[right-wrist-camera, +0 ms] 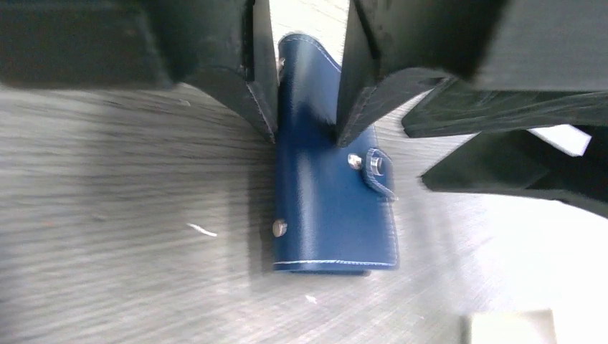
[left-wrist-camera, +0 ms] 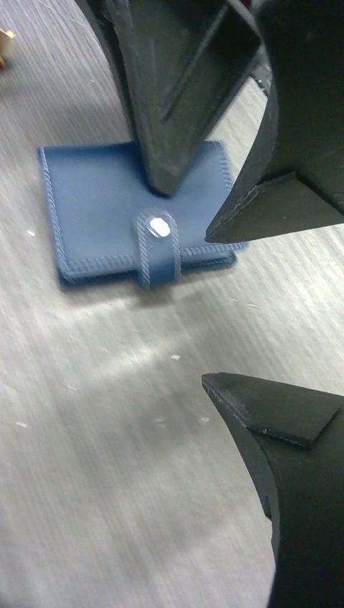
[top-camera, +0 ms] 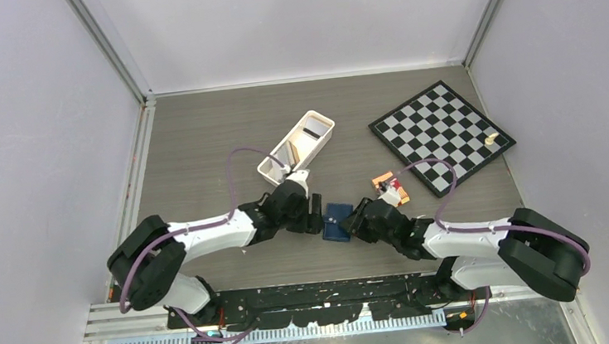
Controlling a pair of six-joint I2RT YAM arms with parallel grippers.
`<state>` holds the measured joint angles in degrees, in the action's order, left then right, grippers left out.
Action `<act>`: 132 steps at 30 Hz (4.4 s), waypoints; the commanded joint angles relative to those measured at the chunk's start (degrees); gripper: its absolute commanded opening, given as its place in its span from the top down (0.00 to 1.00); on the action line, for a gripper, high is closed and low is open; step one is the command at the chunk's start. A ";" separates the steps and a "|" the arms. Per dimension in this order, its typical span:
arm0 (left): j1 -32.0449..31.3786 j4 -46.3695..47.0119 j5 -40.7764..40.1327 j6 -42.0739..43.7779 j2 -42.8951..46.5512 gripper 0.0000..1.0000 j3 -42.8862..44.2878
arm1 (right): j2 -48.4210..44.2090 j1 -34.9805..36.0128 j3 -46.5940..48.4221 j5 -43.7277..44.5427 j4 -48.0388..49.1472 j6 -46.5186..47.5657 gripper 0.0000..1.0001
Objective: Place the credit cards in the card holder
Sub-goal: Close the card holder at the center of the board.
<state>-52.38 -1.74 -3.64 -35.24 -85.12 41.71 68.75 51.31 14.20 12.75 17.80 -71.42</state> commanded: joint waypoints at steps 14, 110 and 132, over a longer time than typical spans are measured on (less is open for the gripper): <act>-0.18 0.25 5.88 -17.72 11.14 0.30 -7.36 | -0.18 -17.21 21.85 -15.58 -32.88 36.59 0.34; 1.93 23.40 -0.31 -20.06 -8.76 0.37 -2.83 | 7.05 -15.58 18.97 -30.68 -24.49 35.48 0.48; -2.00 5.31 -4.62 -16.04 -9.67 0.51 3.20 | 9.48 -10.64 32.02 -8.01 -40.18 35.67 0.53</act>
<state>-54.28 6.57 -6.96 -52.66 -92.84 42.74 75.33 39.03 42.70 -1.89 -21.74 -36.36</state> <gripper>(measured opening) 0.516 0.478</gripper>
